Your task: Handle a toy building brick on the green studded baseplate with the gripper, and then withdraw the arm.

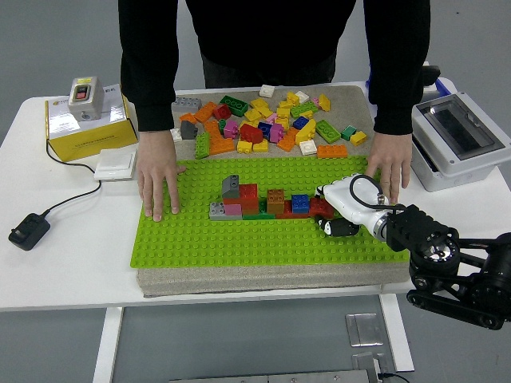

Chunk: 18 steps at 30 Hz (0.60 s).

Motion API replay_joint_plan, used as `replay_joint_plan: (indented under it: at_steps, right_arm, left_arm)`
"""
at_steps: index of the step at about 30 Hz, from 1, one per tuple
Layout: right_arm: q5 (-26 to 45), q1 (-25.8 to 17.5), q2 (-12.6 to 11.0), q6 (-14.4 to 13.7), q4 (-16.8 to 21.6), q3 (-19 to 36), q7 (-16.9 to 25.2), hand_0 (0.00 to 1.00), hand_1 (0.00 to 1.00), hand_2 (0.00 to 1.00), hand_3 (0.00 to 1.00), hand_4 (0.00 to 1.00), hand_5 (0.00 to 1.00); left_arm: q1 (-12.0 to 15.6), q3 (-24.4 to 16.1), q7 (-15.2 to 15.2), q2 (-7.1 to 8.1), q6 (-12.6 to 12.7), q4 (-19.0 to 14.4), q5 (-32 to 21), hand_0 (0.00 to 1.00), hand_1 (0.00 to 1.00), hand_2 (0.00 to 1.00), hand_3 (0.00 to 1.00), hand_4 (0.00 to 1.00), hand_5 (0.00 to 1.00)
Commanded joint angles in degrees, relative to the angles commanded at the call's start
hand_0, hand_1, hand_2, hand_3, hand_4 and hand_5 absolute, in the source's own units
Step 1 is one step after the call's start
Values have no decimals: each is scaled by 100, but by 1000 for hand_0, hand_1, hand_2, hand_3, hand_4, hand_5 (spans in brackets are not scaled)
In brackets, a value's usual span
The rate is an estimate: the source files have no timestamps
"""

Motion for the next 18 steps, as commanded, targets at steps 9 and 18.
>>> replay_joint_plan:
  at_steps: [9, 18]
  right_arm:
    - [8, 4, -5, 7, -4, 5, 14, 109, 173, 717, 848, 442, 388]
    - [14, 9, -15, 4, 3, 19, 39, 111, 172, 718, 854, 445, 385]
  left_arm:
    - [5, -16, -3, 16, 21, 0, 40, 706, 662, 580, 691, 314, 613]
    - [-2, 2, -15, 3, 46, 0, 22, 704, 656, 571, 659, 202, 638]
